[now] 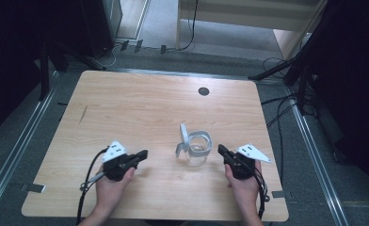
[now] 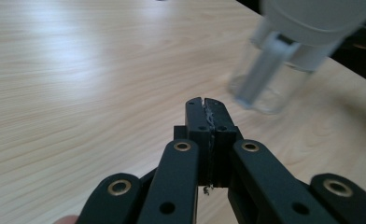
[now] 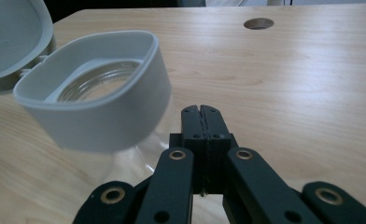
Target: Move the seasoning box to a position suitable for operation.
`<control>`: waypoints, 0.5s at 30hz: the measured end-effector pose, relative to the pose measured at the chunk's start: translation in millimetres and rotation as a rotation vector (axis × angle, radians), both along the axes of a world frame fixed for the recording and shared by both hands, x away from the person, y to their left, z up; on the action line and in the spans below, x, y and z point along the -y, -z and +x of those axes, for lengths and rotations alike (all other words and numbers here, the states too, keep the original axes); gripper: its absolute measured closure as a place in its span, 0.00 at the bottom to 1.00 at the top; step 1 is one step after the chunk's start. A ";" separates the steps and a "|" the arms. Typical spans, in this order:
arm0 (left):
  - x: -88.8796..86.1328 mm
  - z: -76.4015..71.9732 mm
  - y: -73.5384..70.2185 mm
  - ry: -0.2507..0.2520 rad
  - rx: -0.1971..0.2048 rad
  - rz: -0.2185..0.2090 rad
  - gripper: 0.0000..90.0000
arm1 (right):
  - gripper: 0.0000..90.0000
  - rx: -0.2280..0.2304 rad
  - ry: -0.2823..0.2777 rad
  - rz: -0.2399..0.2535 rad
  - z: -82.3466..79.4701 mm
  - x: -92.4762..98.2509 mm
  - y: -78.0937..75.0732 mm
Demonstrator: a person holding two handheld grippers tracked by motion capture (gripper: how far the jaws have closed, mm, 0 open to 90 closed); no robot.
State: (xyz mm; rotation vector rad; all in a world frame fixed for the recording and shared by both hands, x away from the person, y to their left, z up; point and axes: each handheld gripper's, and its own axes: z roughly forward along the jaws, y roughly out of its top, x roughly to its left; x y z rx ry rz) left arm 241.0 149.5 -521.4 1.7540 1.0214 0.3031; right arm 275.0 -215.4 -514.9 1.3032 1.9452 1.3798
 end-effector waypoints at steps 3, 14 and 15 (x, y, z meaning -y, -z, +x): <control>18.5 0.5 0.1 0.056 -0.008 0.006 1.00 | 1.00 -0.005 -0.016 0.007 11.2 -7.3 -1.0; 77.7 23.2 -2.1 0.199 -0.021 0.061 1.00 | 1.00 -0.026 -0.050 0.077 61.0 -20.1 -14.4; 79.3 24.7 -2.0 0.197 -0.022 0.064 1.00 | 1.00 -0.027 -0.065 0.071 64.5 -23.0 -15.3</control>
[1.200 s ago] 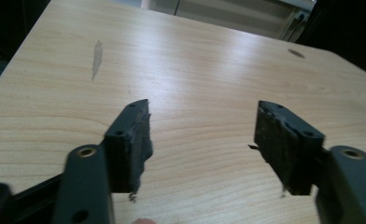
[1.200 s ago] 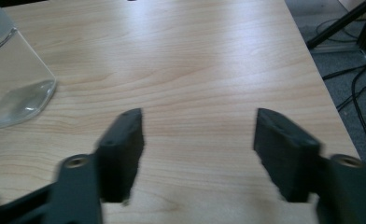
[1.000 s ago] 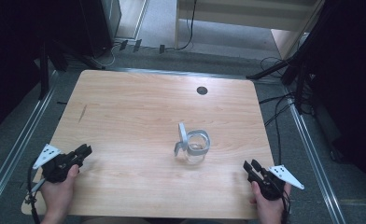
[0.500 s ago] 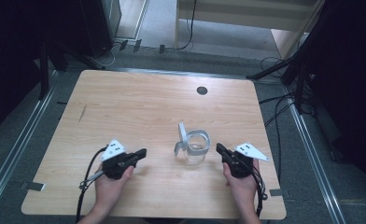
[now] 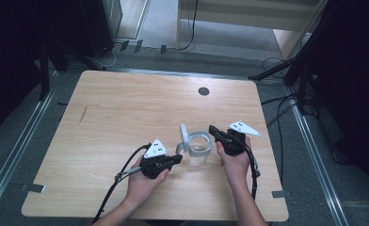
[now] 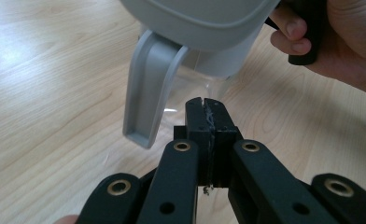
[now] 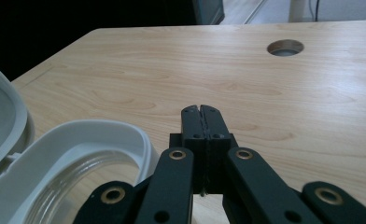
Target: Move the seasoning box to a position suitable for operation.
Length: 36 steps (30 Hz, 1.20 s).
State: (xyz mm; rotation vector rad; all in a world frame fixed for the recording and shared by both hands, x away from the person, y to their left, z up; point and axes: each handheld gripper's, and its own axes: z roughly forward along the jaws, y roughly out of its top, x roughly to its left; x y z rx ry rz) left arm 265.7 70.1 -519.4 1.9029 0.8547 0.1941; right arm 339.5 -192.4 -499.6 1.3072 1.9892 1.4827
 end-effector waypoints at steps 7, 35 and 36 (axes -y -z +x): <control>-3.1 14.4 -0.6 -0.019 -0.012 0.009 1.00 | 1.00 -0.021 -0.096 0.029 5.5 -1.5 4.5; -30.8 57.8 -4.9 -0.144 0.003 -0.017 0.97 | 1.00 -0.025 -0.196 0.023 -73.7 -32.4 12.9; -35.7 52.7 -5.7 -0.153 0.011 -0.020 0.96 | 1.00 -0.021 -0.191 0.011 -73.8 -33.5 12.6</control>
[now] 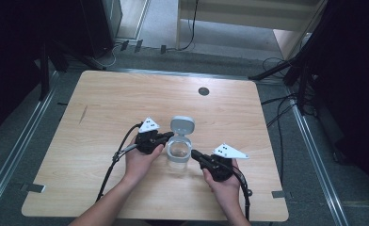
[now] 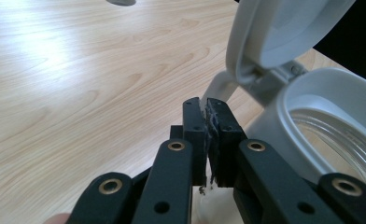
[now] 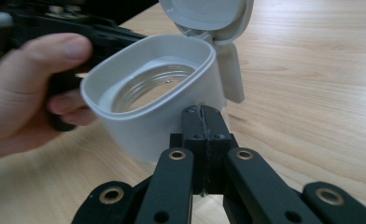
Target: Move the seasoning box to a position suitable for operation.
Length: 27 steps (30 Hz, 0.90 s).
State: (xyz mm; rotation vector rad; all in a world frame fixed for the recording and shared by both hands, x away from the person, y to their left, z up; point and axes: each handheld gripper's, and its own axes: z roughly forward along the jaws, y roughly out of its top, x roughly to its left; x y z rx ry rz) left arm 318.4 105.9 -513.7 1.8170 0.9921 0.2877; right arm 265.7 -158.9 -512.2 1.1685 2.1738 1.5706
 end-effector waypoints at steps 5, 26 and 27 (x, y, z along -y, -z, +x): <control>-22.3 -22.9 1.0 -0.022 0.025 -0.009 0.91 | 1.00 0.026 0.089 0.008 15.9 3.9 -11.0; -218.7 -98.9 31.3 -0.371 0.061 -0.067 0.60 | 1.00 0.125 0.007 0.063 37.5 -9.6 -61.9; -228.6 -101.7 31.2 -0.408 0.066 -0.062 0.58 | 1.00 0.123 0.018 0.065 34.9 -7.0 -61.1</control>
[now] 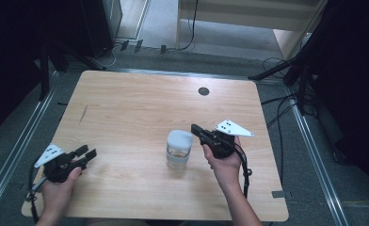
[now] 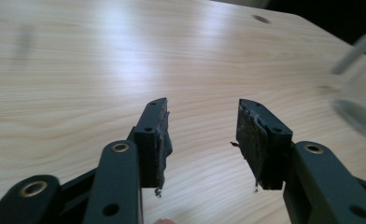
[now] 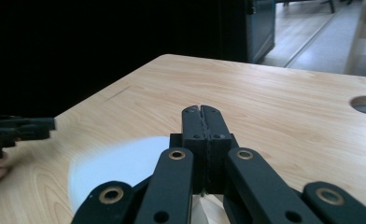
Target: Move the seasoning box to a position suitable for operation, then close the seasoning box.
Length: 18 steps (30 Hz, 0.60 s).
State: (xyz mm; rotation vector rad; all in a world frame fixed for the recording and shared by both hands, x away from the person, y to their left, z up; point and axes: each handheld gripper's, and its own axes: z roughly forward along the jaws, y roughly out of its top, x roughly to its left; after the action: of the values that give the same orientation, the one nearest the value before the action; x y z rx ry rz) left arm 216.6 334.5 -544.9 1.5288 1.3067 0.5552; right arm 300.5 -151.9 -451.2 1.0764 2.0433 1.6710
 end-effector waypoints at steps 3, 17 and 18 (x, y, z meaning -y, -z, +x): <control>-16.7 -3.5 1.8 -0.063 -0.001 -0.011 0.50 | 0.82 0.014 0.037 0.016 -5.0 10.9 1.8; -19.7 -1.0 7.2 -0.088 -0.026 -0.042 0.25 | 0.26 -0.036 0.237 -0.045 -35.5 75.7 36.4; -19.1 -0.9 7.3 -0.089 -0.024 -0.039 0.25 | 0.26 -0.036 0.237 -0.045 -35.5 75.7 36.4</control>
State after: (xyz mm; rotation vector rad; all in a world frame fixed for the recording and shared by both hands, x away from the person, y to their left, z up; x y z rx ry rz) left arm 215.7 353.6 -552.2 1.4547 1.4015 0.5661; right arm 265.0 -227.6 -487.6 1.2859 1.8795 1.4913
